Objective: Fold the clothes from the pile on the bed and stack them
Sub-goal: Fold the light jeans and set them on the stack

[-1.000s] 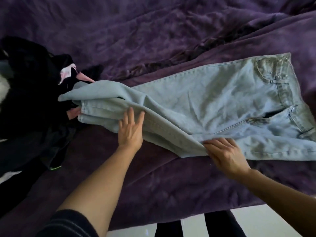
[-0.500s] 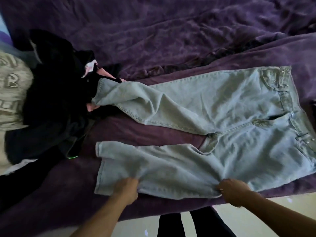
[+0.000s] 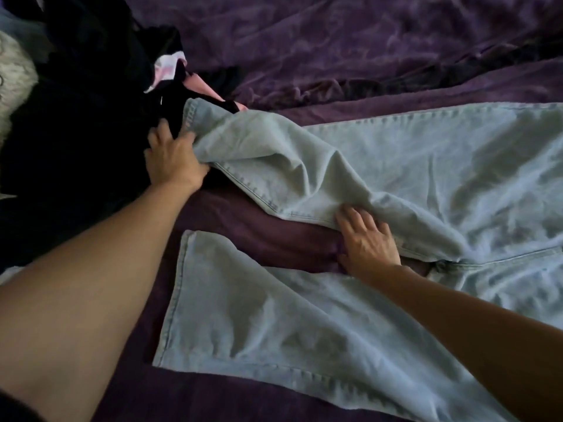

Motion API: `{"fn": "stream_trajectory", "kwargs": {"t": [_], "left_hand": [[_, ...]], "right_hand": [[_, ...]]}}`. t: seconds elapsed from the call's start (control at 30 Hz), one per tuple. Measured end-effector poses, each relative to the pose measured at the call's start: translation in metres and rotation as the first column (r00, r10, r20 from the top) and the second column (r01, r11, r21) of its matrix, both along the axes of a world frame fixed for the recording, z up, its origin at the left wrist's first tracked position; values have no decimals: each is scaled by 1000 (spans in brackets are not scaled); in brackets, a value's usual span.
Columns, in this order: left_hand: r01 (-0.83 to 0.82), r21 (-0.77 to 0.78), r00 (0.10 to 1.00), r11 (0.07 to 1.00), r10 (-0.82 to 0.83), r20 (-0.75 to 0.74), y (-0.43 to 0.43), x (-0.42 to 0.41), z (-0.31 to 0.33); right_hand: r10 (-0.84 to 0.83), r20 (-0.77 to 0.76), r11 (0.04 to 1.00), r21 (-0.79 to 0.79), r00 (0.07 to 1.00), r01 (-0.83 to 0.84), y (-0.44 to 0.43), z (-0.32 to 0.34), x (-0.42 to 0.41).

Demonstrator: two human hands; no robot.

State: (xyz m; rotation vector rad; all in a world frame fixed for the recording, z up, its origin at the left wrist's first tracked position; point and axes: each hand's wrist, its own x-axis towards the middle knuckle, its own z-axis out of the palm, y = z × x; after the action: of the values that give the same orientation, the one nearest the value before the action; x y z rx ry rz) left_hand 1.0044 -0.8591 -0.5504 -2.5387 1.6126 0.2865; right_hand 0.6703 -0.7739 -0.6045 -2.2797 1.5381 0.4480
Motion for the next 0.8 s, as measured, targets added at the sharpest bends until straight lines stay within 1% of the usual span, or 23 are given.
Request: {"fn": "stream_trajectory", "kwargs": {"t": [0.03,0.07,0.1,0.13,0.17,0.2,0.23,0.27,0.3,0.33,0.37,0.4,0.43,0.5,0.57,0.6,0.63,0.67,0.7,0.77,0.8], "left_hand": [[32,-20,999,999,-32,20,-2,3,-3],[75,-90,997,993,-74,7,-1,5,-4],[122,-180,990,976,-133,-53,2,4,-1],[133,-271,971,953,-180,-158,6,2,7],[66,-334,934,940,-176,-310,11,0,20],[-63,-337,872,939,-112,-476,15,0,35],[-198,-290,789,936,-23,-613,18,2,50],[-302,-217,699,928,60,-713,20,8,66],[-379,-126,591,917,136,-795,22,19,81],[-427,-20,464,904,200,-863,23,33,95],[-442,76,344,894,247,-906,24,49,107],[-445,141,270,884,283,-921,26,64,116],[-477,172,243,862,318,-916,27,76,119],[-608,151,240,780,362,-901,33,91,111],[-726,147,179,672,392,-903,45,93,86],[-752,173,152,636,423,-893,54,91,69],[-756,211,147,619,475,-868,64,83,52],[-754,238,164,612,527,-834,74,76,33],[-751,243,199,615,560,-804,83,68,15],[-753,181,320,633,593,-739,98,54,-16],[-766,153,359,624,614,-703,104,49,-30]], "right_hand": [[5,27,998,-57,1000,-4,1,-5,-4],[-3,73,992,-123,997,12,2,-7,-11],[-26,126,981,-185,992,49,1,-9,-19],[-66,178,975,-200,982,101,-1,-8,-28],[-113,221,972,-178,969,154,-5,-3,-35],[-155,252,974,-124,955,190,-8,4,-41],[-176,266,976,-79,948,203,-9,10,-45],[-177,266,977,-70,948,202,-10,18,-48],[-159,269,980,-75,950,185,-8,26,-48],[-139,277,983,-74,951,166,-7,32,-46],[-119,293,986,-76,949,147,-5,36,-43],[-96,307,989,-75,947,125,-3,40,-38],[-88,312,990,-75,946,117,-3,43,-32],[-91,298,993,-45,950,109,-2,44,-18],[-92,272,996,13,958,92,-2,44,-2],[-80,269,997,19,960,78,-2,43,7],[-65,259,998,21,964,62,-2,41,15],[-44,232,999,27,972,39,-1,38,23],[-20,185,999,31,983,15,0,35,30],[10,60,1000,10,998,-10,1,24,42],[1,6,1000,-13,1000,0,0,19,46]]}}
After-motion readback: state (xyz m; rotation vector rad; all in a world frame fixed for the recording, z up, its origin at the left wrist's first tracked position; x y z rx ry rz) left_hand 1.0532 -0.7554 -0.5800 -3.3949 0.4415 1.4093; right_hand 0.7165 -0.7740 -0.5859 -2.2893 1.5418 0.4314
